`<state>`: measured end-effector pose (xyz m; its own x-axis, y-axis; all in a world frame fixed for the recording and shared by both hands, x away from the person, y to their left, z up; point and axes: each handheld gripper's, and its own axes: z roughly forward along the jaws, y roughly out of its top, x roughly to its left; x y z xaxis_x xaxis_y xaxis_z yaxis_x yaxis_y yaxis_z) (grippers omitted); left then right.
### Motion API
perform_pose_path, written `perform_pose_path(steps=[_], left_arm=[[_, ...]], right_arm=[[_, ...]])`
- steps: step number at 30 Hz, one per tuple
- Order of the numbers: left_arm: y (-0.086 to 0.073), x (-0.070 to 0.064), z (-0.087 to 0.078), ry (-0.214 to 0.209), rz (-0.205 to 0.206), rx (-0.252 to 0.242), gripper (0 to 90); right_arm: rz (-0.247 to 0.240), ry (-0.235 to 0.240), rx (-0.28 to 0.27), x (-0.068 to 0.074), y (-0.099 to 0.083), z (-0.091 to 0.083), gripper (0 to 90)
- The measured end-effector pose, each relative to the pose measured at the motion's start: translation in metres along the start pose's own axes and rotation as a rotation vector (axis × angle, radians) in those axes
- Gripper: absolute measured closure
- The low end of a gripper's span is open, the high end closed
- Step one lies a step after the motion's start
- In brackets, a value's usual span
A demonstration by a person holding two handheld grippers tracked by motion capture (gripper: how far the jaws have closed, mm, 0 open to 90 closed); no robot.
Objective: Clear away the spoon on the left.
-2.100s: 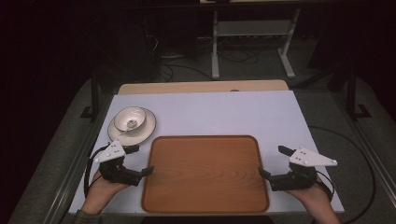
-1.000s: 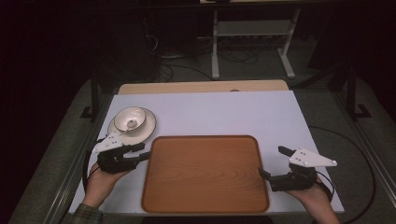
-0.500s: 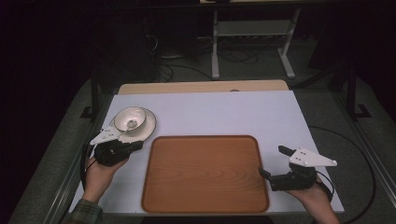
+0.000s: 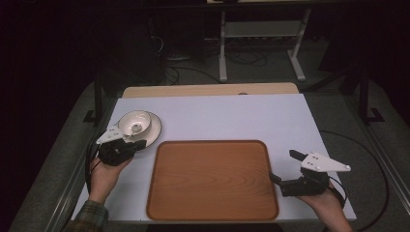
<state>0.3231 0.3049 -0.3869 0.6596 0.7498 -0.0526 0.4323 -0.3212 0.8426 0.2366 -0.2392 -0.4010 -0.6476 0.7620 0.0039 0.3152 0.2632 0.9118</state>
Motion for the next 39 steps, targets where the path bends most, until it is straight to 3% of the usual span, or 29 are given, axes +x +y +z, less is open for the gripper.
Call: perform_pose_path(steps=[12, 27, 39], left_arm=[[-0.004, 0.004, -0.001, 0.048, 0.0, 0.005, 89.8], [-0.012, 0.023, -0.023, 0.101, -0.052, -0.023, 89.8], [-0.015, 0.031, -0.028, 0.125, -0.072, -0.021, 89.9]], right_arm=[[-0.004, 0.004, 0.002, 0.001, 0.0, 0.0, 0.0], [-0.01, 0.004, 0.012, 0.002, -0.001, 0.001, 0.0], [-0.01, 0.005, 0.014, 0.001, -0.002, 0.001, 0.0]])
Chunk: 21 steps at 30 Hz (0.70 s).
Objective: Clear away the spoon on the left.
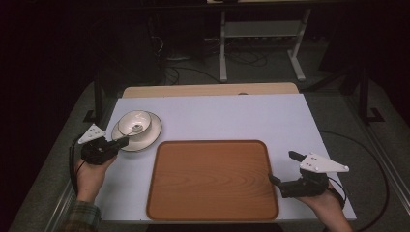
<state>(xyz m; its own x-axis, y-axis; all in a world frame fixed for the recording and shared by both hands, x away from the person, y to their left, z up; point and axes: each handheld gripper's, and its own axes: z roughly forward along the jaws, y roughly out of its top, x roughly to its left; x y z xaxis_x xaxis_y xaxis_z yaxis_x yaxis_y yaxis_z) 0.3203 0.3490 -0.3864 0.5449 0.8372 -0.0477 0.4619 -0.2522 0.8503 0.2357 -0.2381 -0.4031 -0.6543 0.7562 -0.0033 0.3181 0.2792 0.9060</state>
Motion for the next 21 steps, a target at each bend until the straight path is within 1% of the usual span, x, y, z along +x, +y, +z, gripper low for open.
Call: perform_pose_path(steps=[21], left_arm=[[-0.004, 0.017, -0.008, 0.056, -0.036, -0.007, 89.9]], right_arm=[[0.002, 0.0, 0.007, 0.0, -0.001, 0.0, 0.0]])
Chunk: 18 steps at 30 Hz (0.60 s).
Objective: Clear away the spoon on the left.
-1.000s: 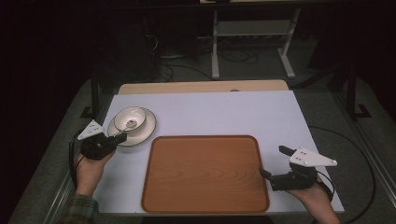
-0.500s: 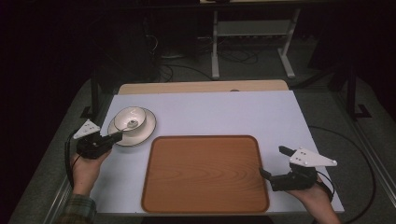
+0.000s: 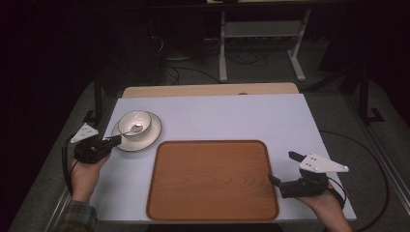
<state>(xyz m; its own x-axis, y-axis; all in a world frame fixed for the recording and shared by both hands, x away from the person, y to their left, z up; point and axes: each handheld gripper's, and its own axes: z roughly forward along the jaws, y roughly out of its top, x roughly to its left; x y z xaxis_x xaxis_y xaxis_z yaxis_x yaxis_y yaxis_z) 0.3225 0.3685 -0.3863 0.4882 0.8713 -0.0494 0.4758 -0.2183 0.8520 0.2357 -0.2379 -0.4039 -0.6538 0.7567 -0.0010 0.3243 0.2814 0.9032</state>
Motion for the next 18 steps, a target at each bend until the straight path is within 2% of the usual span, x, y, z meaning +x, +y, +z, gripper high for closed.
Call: perform_pose_path(steps=[18], left_arm=[[0.003, 0.018, 0.006, 0.038, -0.042, -0.019, 89.9]], right_arm=[[0.006, -0.005, -0.005, 0.0, 0.0, -0.001, 0.0]])
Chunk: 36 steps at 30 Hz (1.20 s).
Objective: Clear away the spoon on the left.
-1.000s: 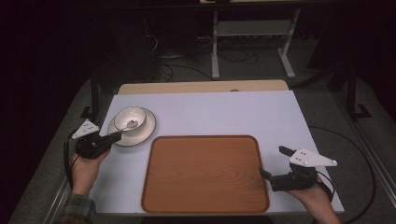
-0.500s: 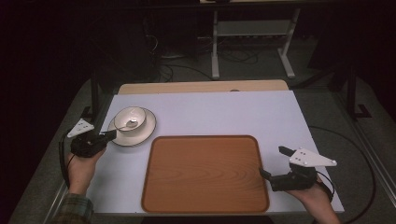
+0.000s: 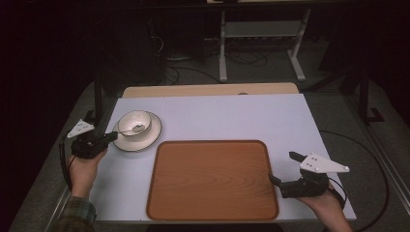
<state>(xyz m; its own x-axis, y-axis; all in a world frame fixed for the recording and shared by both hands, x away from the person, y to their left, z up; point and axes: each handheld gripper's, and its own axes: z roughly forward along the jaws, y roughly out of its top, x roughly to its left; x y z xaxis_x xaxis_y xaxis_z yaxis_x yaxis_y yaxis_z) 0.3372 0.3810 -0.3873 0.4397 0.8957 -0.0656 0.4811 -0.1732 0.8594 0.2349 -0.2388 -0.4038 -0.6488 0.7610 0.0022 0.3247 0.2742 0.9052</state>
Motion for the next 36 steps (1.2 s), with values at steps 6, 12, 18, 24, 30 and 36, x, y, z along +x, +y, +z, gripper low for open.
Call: perform_pose_path(steps=[6, 12, 18, 24, 30, 36], left_arm=[[0.0, 0.005, 0.004, 0.011, -0.007, 0.004, 89.9], [0.003, 0.009, 0.008, 0.018, -0.01, 0.001, 89.9], [0.005, 0.014, 0.011, 0.029, -0.017, -0.009, 89.9], [0.007, 0.017, 0.016, 0.036, -0.015, -0.004, 89.9], [0.009, 0.025, 0.02, 0.043, -0.049, -0.024, 89.9], [0.01, 0.031, 0.025, 0.054, -0.065, -0.032, 89.9]], right_arm=[[0.001, -0.001, 0.004, 0.0, 0.0, 0.001, 0.0], [0.002, -0.002, 0.001, 0.0, 0.0, 0.0, 0.0], [0.002, -0.004, 0.002, 0.0, 0.0, 0.001, 0.0], [0.005, -0.007, -0.005, 0.0, 0.0, 0.0, 0.0], [0.004, -0.007, 0.0, 0.0, 0.0, 0.001, 0.0], [0.001, -0.007, 0.004, 0.001, -0.001, 0.002, 0.0]])
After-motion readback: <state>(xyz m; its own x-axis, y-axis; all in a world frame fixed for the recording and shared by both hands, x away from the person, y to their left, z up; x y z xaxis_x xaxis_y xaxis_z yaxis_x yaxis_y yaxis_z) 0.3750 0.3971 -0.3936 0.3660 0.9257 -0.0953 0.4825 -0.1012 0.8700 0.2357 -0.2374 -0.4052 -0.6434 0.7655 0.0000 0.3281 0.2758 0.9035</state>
